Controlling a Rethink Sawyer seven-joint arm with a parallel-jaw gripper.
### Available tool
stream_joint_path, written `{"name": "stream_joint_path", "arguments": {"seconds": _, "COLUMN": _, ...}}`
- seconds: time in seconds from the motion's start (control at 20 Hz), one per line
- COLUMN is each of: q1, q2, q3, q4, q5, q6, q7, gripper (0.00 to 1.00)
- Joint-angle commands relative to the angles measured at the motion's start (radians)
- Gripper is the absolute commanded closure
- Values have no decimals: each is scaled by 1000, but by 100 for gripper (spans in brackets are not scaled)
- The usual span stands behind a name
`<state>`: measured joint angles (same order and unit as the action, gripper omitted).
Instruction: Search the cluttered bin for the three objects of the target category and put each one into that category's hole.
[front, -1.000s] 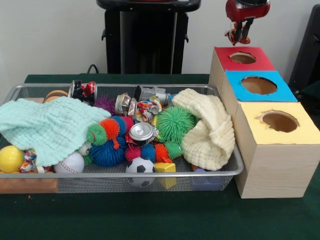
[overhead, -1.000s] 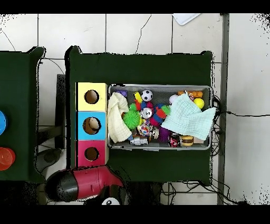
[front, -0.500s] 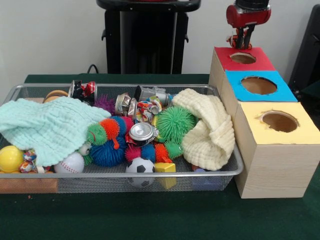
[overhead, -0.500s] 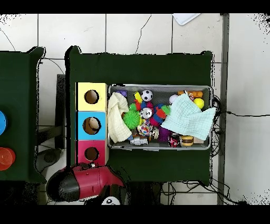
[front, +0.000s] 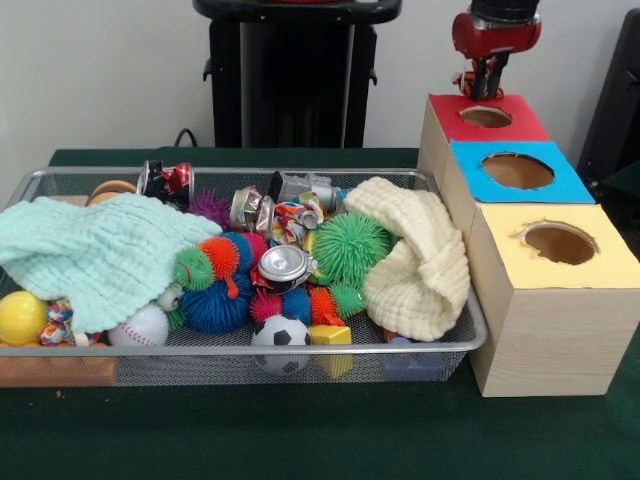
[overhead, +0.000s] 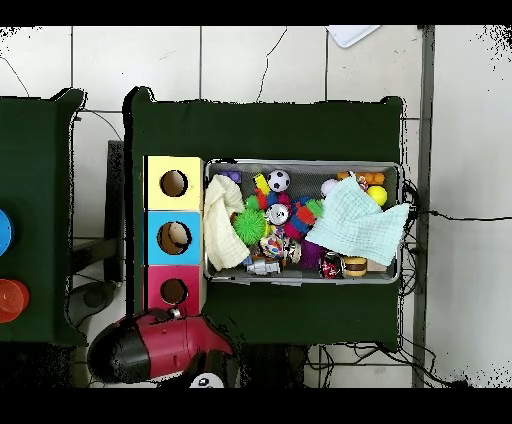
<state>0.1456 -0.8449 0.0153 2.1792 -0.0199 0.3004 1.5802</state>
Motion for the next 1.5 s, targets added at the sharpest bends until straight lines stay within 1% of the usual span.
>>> {"name": "stream_joint_path", "arguments": {"seconds": 0.05, "q1": -14, "q2": 64, "q3": -6, "q4": -140, "q5": -50, "q6": -182, "q7": 142, "gripper": 100}}
{"name": "stream_joint_path", "arguments": {"seconds": 0.2, "q1": -20, "q2": -19, "q3": 5, "q4": -141, "q5": -42, "q6": -102, "q7": 125, "gripper": 100}}
{"name": "stream_joint_path", "arguments": {"seconds": 0.45, "q1": -49, "q2": -86, "q3": 34, "q4": -153, "q5": -36, "q6": -42, "q7": 92, "gripper": 100}}
{"name": "stream_joint_path", "arguments": {"seconds": 0.75, "q1": -79, "q2": -113, "q3": 64, "q4": -167, "q5": -22, "q6": 2, "q7": 75, "gripper": 100}}
{"name": "stream_joint_path", "arguments": {"seconds": 0.95, "q1": -90, "q2": -123, "q3": 74, "q4": -184, "q5": -19, "q6": 57, "q7": 64, "gripper": 100}}
{"name": "stream_joint_path", "arguments": {"seconds": 1.1, "q1": -105, "q2": -98, "q3": 86, "q4": -179, "q5": -39, "q6": 11, "q7": 57, "gripper": 100}}
{"name": "stream_joint_path", "arguments": {"seconds": 1.2, "q1": -107, "q2": -52, "q3": 82, "q4": -169, "q5": -68, "q6": -20, "q7": 51, "gripper": 100}}
{"name": "stream_joint_path", "arguments": {"seconds": 1.25, "q1": -97, "q2": -27, "q3": 66, "q4": -164, "q5": -87, "q6": -56, "q7": 60, "gripper": 100}}
{"name": "stream_joint_path", "arguments": {"seconds": 1.4, "q1": -80, "q2": 38, "q3": 42, "q4": -150, "q5": -113, "q6": -110, "q7": 83, "gripper": 100}}
{"name": "stream_joint_path", "arguments": {"seconds": 1.5, "q1": -80, "q2": 62, "q3": 41, "q4": -150, "q5": -117, "q6": -101, "q7": 86, "gripper": 100}}
